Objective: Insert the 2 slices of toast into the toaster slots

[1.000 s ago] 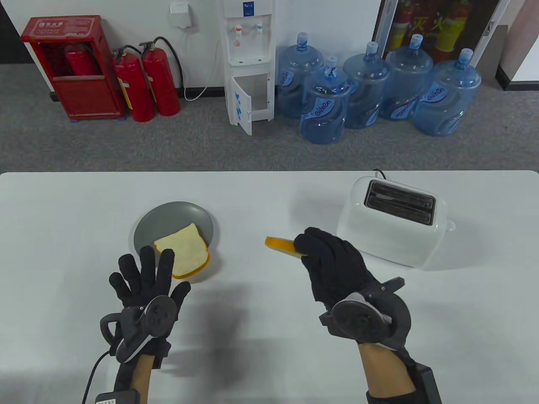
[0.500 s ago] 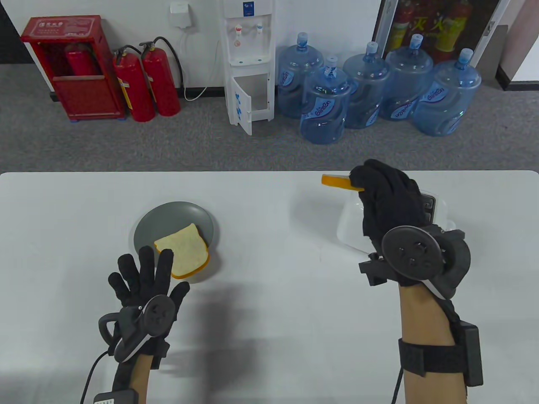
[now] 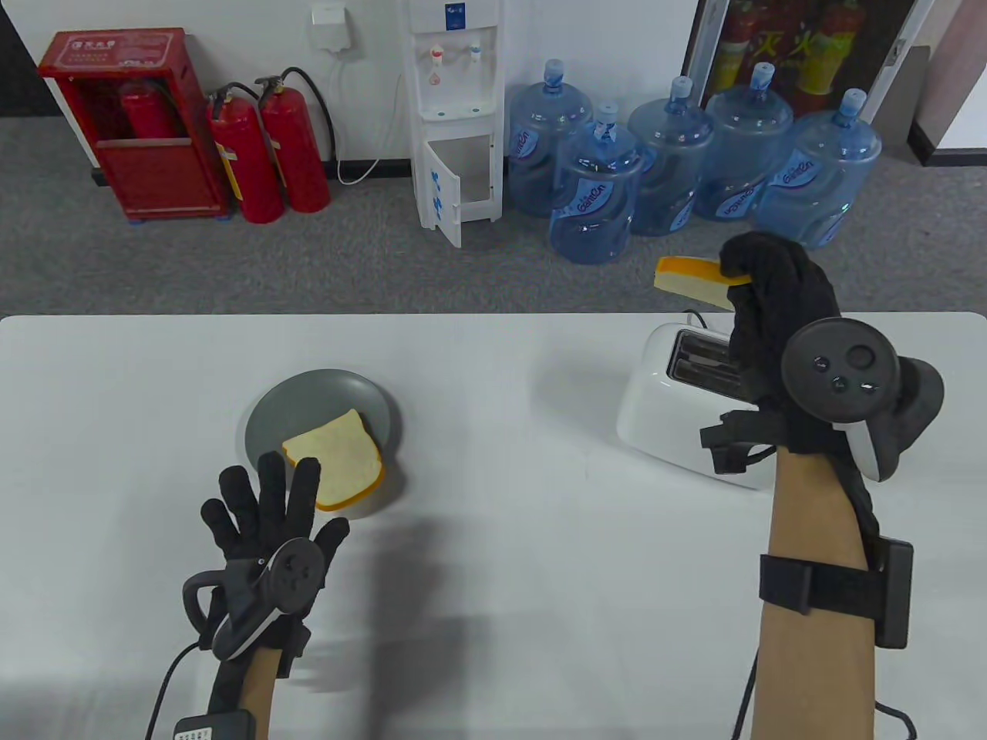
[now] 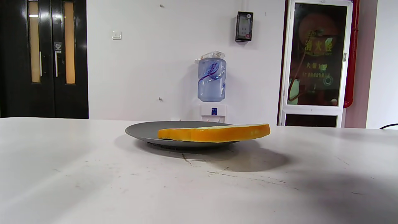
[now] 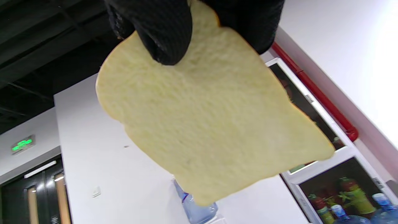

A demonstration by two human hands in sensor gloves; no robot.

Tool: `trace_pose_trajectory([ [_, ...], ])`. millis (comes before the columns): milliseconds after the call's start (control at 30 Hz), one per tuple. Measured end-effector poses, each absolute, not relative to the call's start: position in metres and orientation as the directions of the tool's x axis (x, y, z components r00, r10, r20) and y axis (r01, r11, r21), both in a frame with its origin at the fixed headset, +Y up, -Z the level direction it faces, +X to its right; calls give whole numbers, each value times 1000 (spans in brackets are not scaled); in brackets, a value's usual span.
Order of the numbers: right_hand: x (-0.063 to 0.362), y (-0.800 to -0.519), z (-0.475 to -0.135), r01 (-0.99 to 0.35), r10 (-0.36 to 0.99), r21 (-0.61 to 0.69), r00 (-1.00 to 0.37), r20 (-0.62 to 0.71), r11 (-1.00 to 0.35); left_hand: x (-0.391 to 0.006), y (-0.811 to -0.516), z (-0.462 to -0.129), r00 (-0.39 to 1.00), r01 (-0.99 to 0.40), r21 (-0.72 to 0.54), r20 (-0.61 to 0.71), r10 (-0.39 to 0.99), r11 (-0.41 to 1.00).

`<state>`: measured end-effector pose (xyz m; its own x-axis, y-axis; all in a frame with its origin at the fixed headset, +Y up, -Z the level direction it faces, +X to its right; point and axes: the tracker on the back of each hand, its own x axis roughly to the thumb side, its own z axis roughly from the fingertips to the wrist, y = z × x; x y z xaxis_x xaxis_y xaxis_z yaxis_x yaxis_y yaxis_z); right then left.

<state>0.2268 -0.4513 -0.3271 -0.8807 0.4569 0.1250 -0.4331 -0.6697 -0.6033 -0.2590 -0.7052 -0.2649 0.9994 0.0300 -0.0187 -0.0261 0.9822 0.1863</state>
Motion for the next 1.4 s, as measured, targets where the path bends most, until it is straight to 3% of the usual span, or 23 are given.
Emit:
trace_pose_trajectory([
  [533,270,-506,-370,-462,533,-550,-845,36,-696,-264,-710,-268,999,7,170,-35,-1,985],
  [1400,301,-561,-403,-527,605,-503,-796,11,-685,-266,-712,-271,999,3,142,-37,2,990],
])
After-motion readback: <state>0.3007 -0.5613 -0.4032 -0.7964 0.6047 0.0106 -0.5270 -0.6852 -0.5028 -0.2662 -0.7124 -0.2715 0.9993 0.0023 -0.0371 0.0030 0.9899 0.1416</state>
